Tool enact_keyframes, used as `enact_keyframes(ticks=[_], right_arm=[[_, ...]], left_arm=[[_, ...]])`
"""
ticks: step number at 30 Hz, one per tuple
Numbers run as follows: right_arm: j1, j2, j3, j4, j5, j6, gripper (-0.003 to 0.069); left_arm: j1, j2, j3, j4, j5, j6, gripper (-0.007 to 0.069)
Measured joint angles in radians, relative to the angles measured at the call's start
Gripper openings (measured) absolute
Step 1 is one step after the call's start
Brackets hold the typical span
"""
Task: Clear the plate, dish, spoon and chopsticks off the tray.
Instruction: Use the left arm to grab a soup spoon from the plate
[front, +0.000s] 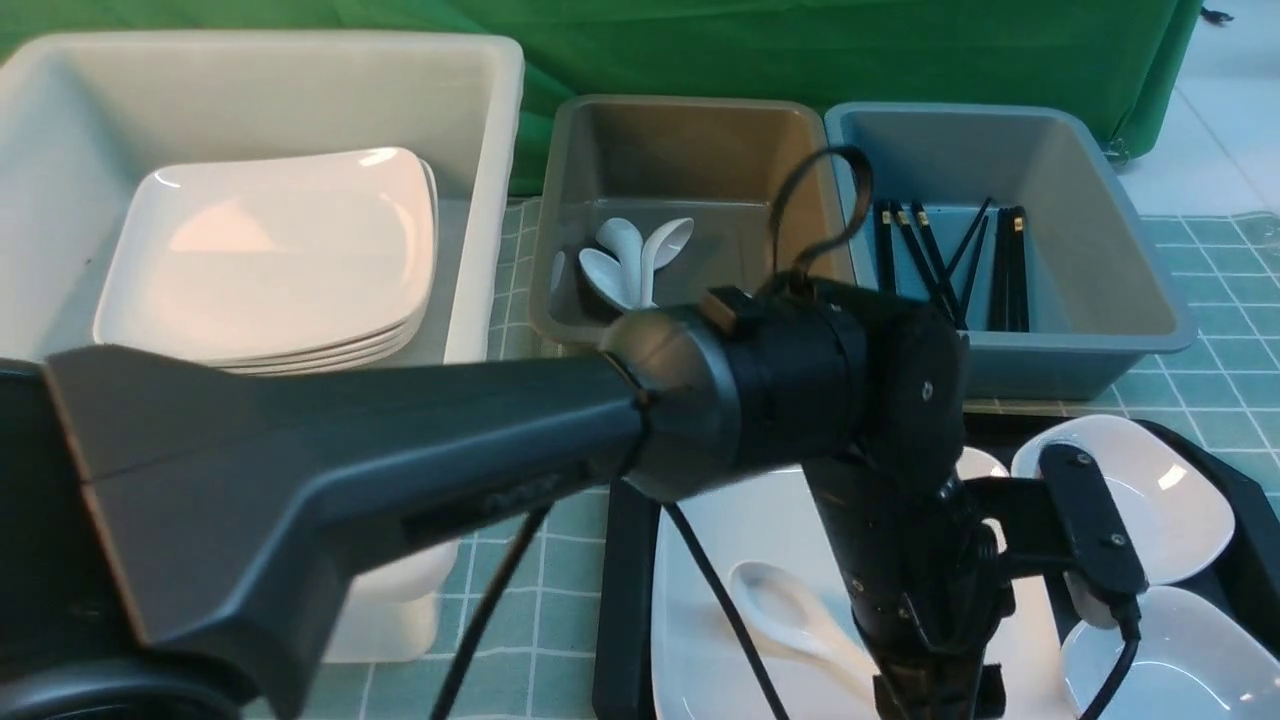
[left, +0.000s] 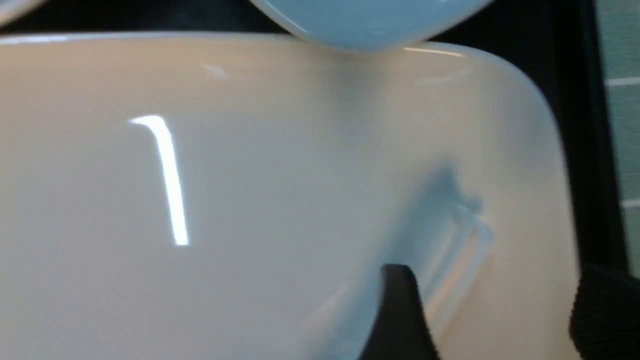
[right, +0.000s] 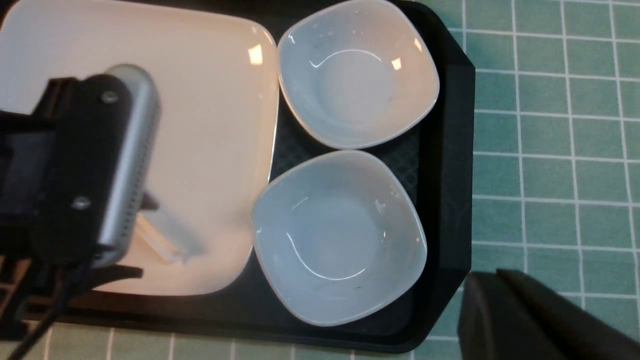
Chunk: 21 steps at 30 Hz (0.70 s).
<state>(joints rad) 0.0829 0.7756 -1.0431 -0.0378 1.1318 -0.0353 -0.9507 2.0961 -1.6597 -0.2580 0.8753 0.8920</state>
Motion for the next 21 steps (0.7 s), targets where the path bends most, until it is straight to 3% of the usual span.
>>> enact_keyframes(ticks=[2, 6, 13, 18, 20, 21], right_arm=[[0.0, 0.0, 0.0, 0.0, 0.0, 0.0, 0.0022], [0.0, 0.0, 0.0, 0.0, 0.0, 0.0, 0.0022], [0.0, 0.0, 0.0, 0.0, 0.0, 0.0, 0.0022], [0.0, 0.0, 0.0, 0.0, 0.0, 0.0, 0.0022], [0.0, 0.0, 0.0, 0.001, 0.0, -0.006, 0.0022], [0.0, 0.0, 0.0, 0.001, 0.0, -0.006, 0.0022]], left_arm=[[-0.001, 0.016, 0.0, 0.03, -0.037, 0.004, 0.0554], [-0.001, 0.043, 0.0, 0.075, -0.044, 0.013, 0.0615], [-0.001, 0.069, 0.0, 0.106, -0.019, 0.015, 0.0582], [-0.001, 0.076, -0.009, 0.112, -0.02, 0.001, 0.0454], [-0.001, 0.075, -0.009, 0.118, -0.004, -0.023, 0.0293], [-0.001, 0.075, -0.009, 0.118, -0.002, -0.024, 0.0279]])
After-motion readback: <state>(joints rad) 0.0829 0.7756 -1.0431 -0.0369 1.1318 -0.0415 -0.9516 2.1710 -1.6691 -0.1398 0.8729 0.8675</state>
